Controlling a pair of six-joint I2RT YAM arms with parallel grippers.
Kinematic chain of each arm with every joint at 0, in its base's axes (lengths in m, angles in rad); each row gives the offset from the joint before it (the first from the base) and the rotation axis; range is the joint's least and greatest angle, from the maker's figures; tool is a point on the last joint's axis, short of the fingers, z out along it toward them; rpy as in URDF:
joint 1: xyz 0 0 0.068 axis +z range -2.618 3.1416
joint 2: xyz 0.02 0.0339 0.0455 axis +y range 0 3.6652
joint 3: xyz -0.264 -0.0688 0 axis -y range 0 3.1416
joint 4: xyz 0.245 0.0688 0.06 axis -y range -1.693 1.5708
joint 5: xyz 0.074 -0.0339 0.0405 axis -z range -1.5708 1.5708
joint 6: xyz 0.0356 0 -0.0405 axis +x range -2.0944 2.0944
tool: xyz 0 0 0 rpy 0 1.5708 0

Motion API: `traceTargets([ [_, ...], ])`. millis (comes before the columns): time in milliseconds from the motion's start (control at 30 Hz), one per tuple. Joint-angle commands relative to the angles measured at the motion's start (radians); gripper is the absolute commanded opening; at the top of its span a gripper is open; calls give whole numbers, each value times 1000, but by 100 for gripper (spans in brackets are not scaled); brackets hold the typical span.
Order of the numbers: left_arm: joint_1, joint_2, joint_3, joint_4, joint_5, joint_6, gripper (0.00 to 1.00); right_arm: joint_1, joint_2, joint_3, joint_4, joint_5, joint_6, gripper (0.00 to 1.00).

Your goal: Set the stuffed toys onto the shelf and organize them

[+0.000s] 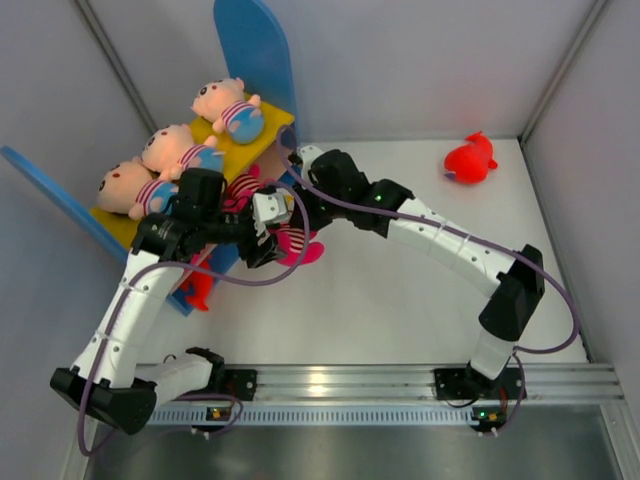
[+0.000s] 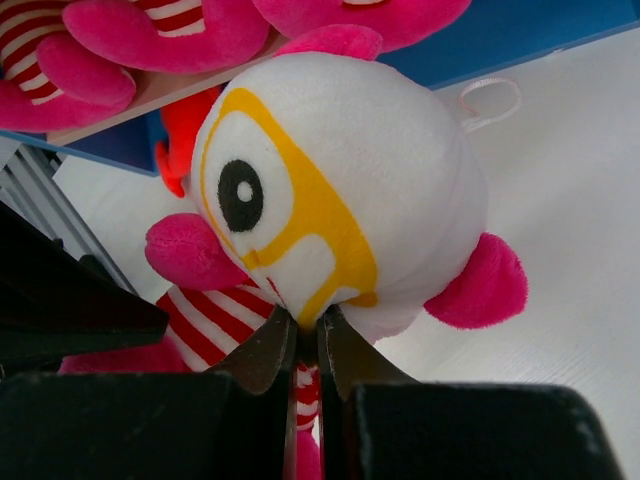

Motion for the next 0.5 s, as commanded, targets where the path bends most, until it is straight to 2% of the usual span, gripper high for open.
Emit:
traceTargets([
  [0,-4,22,40,3,71,-20,66,23,-32,44,47,-38,26,0],
  [67,-4,34,38,2,71,-26,65,21,-25,67,42,-32,26,0],
  [200,-4,36,27,3,52,-19,51,21,-25,90,42,-31,26,0],
  [267,-6,39,24,3,61,-14,50,17,-26,92,43,-31,38,0],
  [367,-7,50,35,3,68,-14,21,10,-29,93,59,-38,47,0],
  [400,-9,56,41,3,66,-11,7,10,-32,90,62,-44,49,0],
  [433,-9,59,55,3,65,-16,0,10,-32,89,68,-46,47,0],
  [467,-12,73,64,2,65,-14,0,9,-38,87,68,-46,49,0],
])
